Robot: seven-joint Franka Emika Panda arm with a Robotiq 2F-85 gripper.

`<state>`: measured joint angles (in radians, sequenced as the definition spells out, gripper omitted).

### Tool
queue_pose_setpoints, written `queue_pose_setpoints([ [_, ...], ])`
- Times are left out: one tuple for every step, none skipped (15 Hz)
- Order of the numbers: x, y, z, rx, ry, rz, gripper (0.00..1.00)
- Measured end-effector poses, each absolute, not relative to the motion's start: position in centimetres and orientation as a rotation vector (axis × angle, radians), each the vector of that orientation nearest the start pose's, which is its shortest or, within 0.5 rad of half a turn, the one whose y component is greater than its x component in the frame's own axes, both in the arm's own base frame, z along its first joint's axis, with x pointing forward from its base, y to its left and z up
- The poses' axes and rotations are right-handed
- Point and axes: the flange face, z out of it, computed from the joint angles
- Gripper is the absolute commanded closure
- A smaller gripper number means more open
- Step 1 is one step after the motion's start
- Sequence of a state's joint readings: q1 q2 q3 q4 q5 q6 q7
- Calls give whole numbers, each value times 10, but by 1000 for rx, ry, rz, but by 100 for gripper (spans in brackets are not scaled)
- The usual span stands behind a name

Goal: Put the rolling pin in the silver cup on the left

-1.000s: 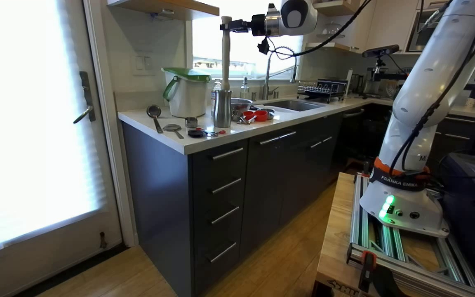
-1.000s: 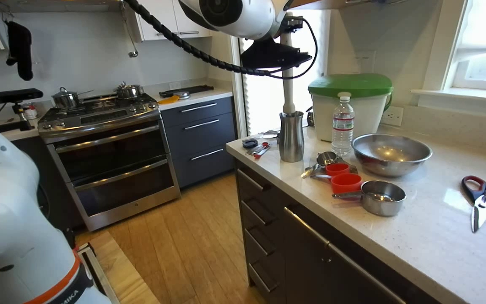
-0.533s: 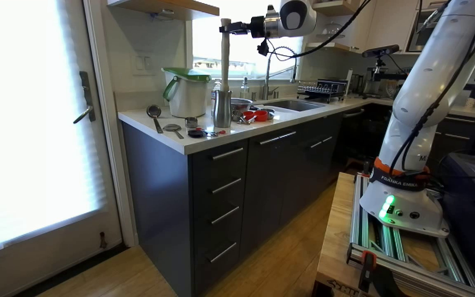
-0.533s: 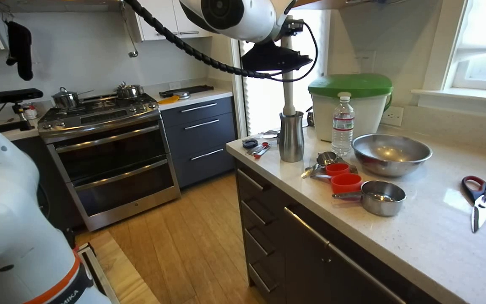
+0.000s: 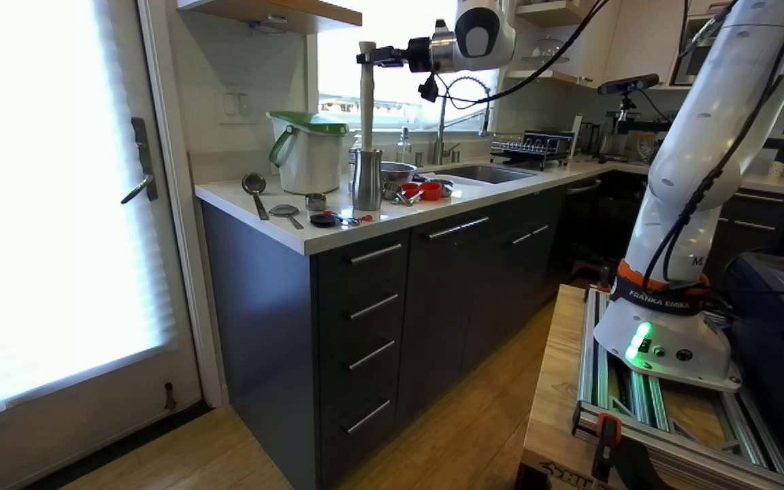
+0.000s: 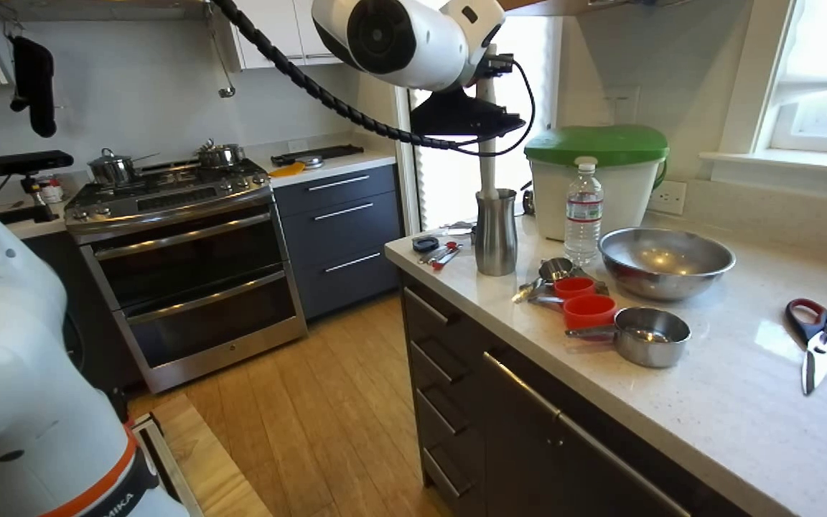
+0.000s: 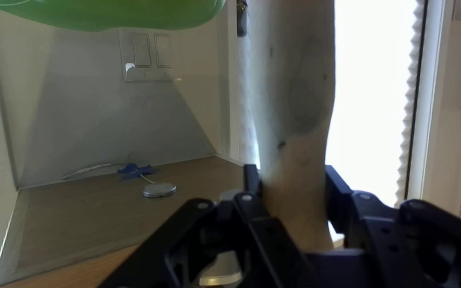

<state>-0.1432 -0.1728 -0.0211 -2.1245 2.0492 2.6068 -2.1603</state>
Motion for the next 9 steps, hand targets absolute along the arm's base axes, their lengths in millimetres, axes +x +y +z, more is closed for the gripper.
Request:
queue_pose_setpoints([
  [529, -105, 526, -2166, -328, -1947, 84],
  [530, -104, 519, -2174, -331, -1942, 84],
  [531, -103, 511, -2184, -332, -1937, 84],
  [531, -103, 503, -2195, -332, -1932, 84],
  [531, -104, 494, -2206, -328, -1926, 84],
  [531, -104, 486, -2217, -324, -1921, 84],
  [532, -105, 480, -2227, -318, -1917, 84],
  [532, -106, 473, -2237, -314, -1913, 84],
  [532, -107, 467, -2247, -311, -1908, 84],
])
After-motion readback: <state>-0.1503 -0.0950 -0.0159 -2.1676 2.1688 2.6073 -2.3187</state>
